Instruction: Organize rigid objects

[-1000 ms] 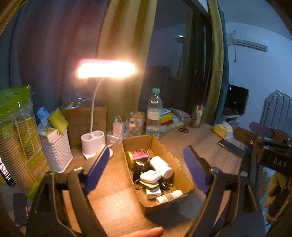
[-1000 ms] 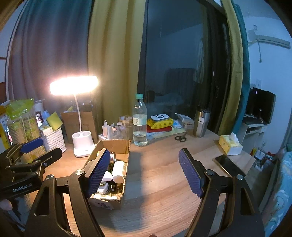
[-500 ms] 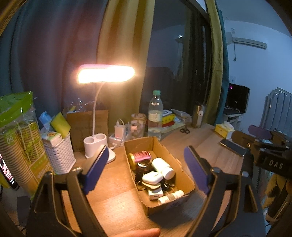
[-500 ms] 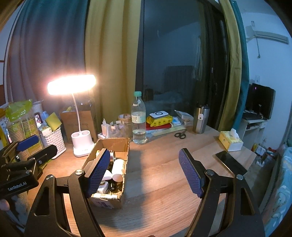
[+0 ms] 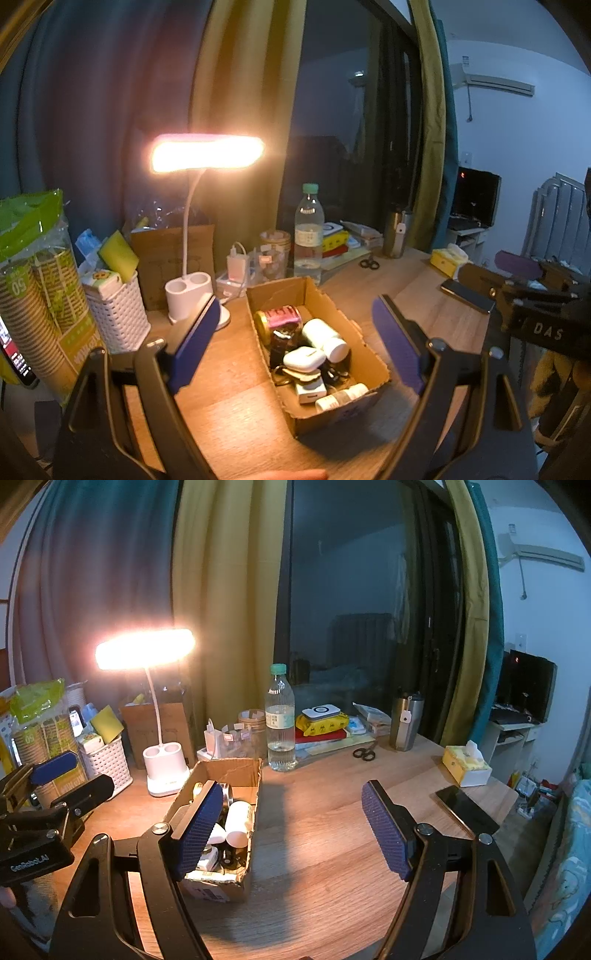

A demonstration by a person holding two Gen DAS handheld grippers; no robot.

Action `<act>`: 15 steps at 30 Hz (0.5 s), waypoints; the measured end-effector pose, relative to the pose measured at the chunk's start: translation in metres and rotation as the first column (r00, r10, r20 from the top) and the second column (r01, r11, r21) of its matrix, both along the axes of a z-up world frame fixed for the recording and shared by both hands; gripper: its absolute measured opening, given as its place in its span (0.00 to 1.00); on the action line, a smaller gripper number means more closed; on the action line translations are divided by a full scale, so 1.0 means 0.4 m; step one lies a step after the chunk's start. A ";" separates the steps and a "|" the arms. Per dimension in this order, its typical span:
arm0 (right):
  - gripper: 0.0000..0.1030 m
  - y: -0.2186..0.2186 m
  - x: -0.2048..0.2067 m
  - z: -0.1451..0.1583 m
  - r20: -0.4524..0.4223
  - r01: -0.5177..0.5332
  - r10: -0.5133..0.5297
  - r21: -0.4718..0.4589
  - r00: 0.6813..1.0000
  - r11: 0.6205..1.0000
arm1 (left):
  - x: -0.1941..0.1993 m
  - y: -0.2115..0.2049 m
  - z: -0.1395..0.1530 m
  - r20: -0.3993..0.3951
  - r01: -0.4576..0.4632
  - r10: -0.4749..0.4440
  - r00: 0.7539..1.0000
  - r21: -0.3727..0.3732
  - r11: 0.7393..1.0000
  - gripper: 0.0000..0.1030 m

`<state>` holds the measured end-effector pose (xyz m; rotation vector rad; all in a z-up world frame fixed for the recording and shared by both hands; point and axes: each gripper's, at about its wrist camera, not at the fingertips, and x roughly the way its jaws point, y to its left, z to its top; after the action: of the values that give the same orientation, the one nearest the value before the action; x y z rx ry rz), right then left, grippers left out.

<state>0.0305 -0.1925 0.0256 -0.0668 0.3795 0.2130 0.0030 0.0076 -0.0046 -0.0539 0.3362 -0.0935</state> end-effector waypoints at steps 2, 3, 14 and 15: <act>0.78 -0.003 0.001 -0.001 -0.002 0.004 -0.004 0.001 1.000 1.000 | -0.001 0.000 0.001 -0.001 0.001 -0.001 1.000 0.000 1.000 0.83; 0.78 -0.003 0.002 -0.003 -0.003 0.005 -0.005 0.002 1.000 1.000 | -0.001 -0.001 0.001 -0.001 0.001 -0.001 1.000 0.000 1.000 0.83; 0.78 -0.007 0.001 -0.004 -0.004 0.005 -0.005 0.003 1.000 1.000 | -0.004 -0.006 0.001 0.002 0.007 -0.007 1.000 0.009 1.000 0.83; 0.78 -0.005 0.002 -0.003 -0.003 0.005 -0.005 0.002 1.000 1.000 | -0.005 -0.007 0.002 0.003 0.007 -0.007 1.000 0.010 1.000 0.83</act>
<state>0.0312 -0.1944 0.0243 -0.0637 0.3827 0.2085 0.0010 0.0047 -0.0038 -0.0428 0.3337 -0.0991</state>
